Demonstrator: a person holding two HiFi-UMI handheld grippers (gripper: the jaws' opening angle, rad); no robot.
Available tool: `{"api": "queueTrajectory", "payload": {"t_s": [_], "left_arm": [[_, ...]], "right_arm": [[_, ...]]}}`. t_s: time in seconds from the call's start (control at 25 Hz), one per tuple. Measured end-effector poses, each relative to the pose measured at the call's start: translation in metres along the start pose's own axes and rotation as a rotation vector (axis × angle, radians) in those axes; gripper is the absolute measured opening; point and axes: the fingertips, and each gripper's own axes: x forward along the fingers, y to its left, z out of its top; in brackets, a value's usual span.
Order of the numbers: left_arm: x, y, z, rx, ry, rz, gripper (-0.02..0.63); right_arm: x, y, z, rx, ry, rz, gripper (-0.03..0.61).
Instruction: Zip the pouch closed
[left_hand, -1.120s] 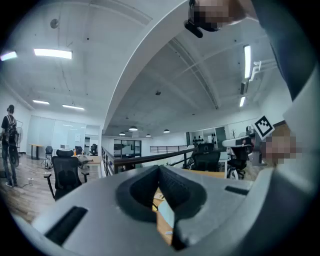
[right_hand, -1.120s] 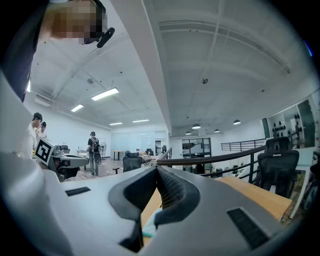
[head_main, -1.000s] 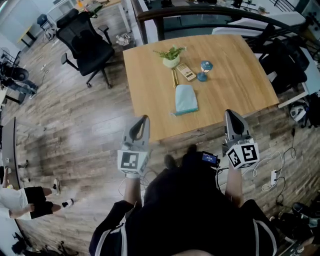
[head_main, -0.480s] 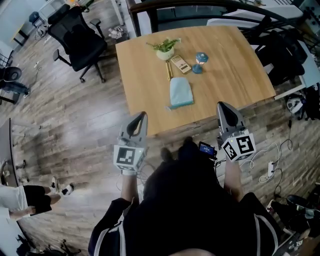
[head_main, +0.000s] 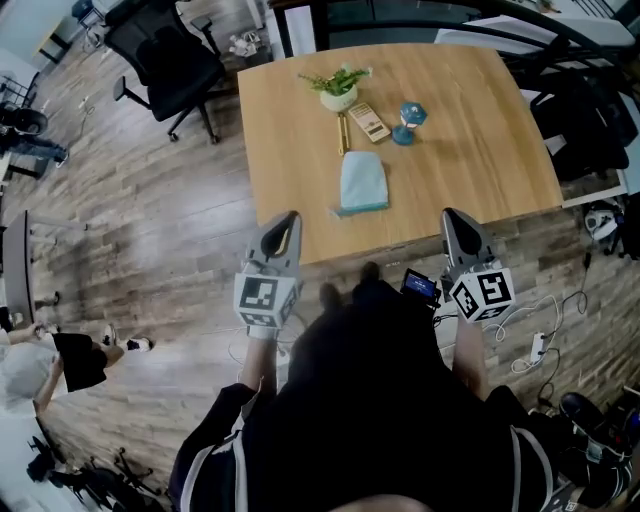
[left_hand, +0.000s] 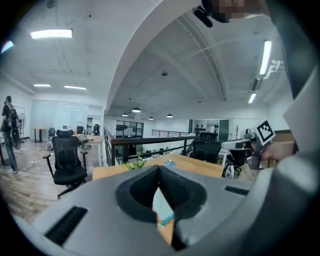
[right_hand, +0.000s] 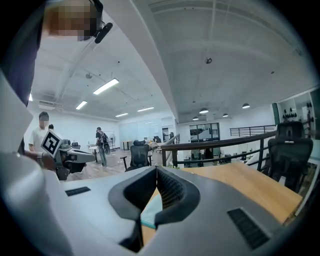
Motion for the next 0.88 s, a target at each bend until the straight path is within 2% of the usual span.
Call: {"api": "queueTrajectory", "payload": {"t_s": [0.12, 0.28, 0.6, 0.72, 0.88], "left_arm": [[0.016, -0.005, 0.005, 0.006, 0.023, 0.011, 0.002], [0.038, -0.019, 0.019, 0.056, 0.041, 0.003, 0.002], [0.053, -0.007, 0.029, 0.073, 0.107, 0.104, 0.002], [0.060, 0.001, 0.032, 0.086, 0.084, 0.122, 0.002], [0.076, 0.016, 0.033, 0.097, 0.057, 0.098, 0.002]], "right_arm": [[0.011, -0.020, 0.004, 0.025, -0.027, 0.010, 0.014], [0.018, -0.050, 0.002, 0.079, -0.054, 0.010, 0.014], [0.035, -0.082, -0.016, 0.146, -0.013, 0.044, 0.014], [0.046, -0.082, -0.019, 0.148, 0.000, 0.067, 0.014], [0.068, -0.078, -0.015, 0.134, 0.003, 0.069, 0.014]]}}
